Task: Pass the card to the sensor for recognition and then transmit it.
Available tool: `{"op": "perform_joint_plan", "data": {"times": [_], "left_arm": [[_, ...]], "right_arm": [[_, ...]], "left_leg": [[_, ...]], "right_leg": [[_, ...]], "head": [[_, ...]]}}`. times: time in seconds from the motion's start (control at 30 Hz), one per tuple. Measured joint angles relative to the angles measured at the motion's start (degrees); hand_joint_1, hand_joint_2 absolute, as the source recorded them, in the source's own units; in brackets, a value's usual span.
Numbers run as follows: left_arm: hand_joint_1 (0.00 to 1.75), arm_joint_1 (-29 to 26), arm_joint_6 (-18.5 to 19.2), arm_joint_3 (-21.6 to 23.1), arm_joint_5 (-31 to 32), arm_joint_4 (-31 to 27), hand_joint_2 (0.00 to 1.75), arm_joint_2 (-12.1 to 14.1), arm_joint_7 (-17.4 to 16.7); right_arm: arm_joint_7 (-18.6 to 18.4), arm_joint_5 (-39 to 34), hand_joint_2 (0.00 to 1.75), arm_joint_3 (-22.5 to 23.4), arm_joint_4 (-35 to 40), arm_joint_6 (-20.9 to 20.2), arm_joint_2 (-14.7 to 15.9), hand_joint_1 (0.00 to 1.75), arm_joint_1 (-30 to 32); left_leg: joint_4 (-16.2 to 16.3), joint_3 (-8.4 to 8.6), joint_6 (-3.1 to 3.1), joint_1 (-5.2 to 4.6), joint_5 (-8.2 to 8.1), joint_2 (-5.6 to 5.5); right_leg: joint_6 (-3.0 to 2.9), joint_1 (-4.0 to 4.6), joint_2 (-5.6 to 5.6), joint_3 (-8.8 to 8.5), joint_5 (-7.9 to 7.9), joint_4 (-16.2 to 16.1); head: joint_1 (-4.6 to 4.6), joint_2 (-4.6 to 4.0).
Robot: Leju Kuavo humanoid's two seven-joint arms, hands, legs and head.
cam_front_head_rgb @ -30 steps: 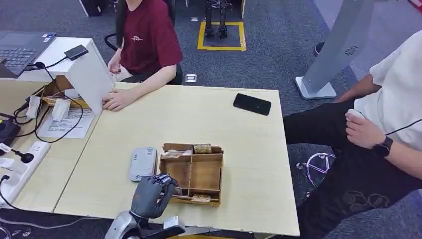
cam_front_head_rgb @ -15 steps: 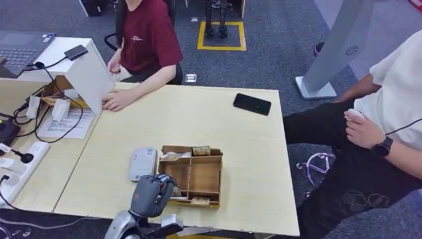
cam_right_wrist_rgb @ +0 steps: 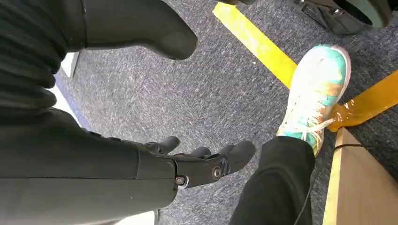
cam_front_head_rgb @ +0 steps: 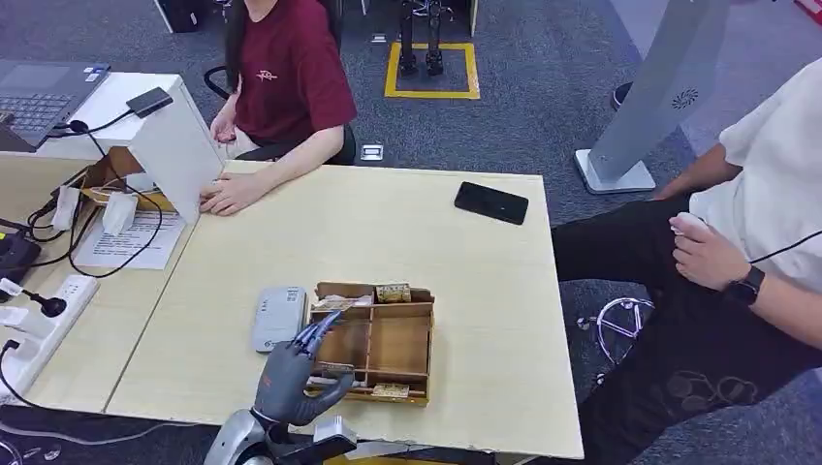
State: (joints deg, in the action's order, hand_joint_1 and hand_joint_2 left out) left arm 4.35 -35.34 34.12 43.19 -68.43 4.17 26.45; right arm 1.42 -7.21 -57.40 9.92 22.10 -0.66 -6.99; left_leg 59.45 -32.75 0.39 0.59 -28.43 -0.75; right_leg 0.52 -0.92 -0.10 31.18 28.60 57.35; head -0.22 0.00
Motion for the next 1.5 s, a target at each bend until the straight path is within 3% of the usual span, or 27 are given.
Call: {"op": "perform_joint_plan", "data": {"times": [1.5], "left_arm": [[0.00, -0.1, 0.2, -0.9, 2.4, 1.6, 1.75, -0.3, -0.7]], "right_arm": [[-0.2, 0.8, 1.75, 0.0, 0.0, 0.0, 0.0, 0.00, 0.0]], "left_leg": [[0.0, -0.01, 0.00, 0.00, 0.00, -0.01]], "right_leg": [[0.00, 0.00, 0.00, 0.01, 0.00, 0.0]], "head": [[0.00, 0.02]]}}
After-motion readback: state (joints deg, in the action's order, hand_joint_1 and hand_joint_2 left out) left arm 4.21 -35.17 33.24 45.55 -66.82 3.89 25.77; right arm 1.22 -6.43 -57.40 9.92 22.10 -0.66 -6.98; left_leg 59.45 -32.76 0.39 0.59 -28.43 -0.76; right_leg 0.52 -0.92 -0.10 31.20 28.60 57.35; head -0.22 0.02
